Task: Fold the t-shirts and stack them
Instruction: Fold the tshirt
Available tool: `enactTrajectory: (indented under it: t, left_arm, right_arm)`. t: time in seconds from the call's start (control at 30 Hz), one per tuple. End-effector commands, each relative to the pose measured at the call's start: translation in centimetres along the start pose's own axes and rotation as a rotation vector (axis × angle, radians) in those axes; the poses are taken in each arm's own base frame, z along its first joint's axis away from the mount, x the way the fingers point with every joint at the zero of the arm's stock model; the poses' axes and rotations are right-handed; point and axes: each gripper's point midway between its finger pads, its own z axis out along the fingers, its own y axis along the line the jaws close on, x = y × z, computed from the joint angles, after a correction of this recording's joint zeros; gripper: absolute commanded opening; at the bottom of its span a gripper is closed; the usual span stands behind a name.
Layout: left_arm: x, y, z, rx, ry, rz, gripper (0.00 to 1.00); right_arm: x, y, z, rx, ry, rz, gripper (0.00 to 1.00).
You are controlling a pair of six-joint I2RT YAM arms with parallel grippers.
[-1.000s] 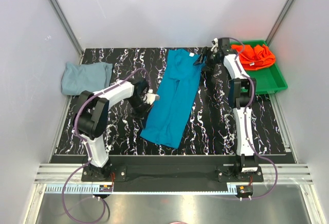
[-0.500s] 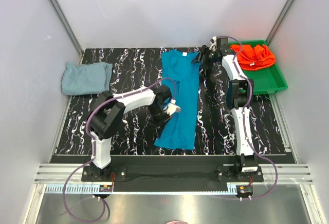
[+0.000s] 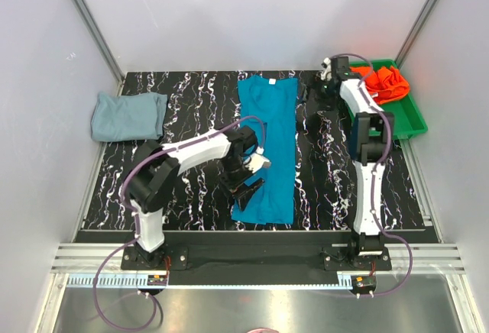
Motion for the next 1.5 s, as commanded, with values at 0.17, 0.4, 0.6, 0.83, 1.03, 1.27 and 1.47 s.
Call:
enactTrajectory:
  t: [0.17,0.4,0.6,0.83,1.03,1.27,1.47]
  left_arm:
    - [-0.4,3.2,-5.8,-0.216,-0.191,0.042,0.99]
    - [-0.3,9.4,-8.2,-0.526,-0.308,0.066,0.93]
    - [-0.5,9.0,-9.8,-0.575,-0.442,0.126,0.87]
    - [-1.4,6.8,-12.5,-0.500,-0.582,0.108,0.85]
    - [-1.0,3.3,-10.7,-0.089,-0.576,-0.082,0.74]
    - [-0.1,2.1,-7.9,0.094,-0.542,-0.225,0.72]
    - [-0.4,2.8,-6.5,0.162,-0.568,-0.383,0.64]
  right_arm:
    - [-0.3,0.5,-15.3,0.123,-0.206,-0.513,1.00]
    - [11.0,4.9,-21.3,-0.060,-0.213,-0.985,0.94]
    - [20.7,6.8,-23.1,-0.152,-0.132,-1.189,0.81]
    - [25.0,8.6,-25.4,-0.266,-0.100,-1.165,0.78]
    - [28.1,10.4,-25.8,-0.414,0.104,-0.898,0.71]
    - [24.7,14.0,-25.9,-0.464,0.150,-0.543,0.64]
    - [22.6,10.5,-22.9,-0.428,0.200,0.297,1.00]
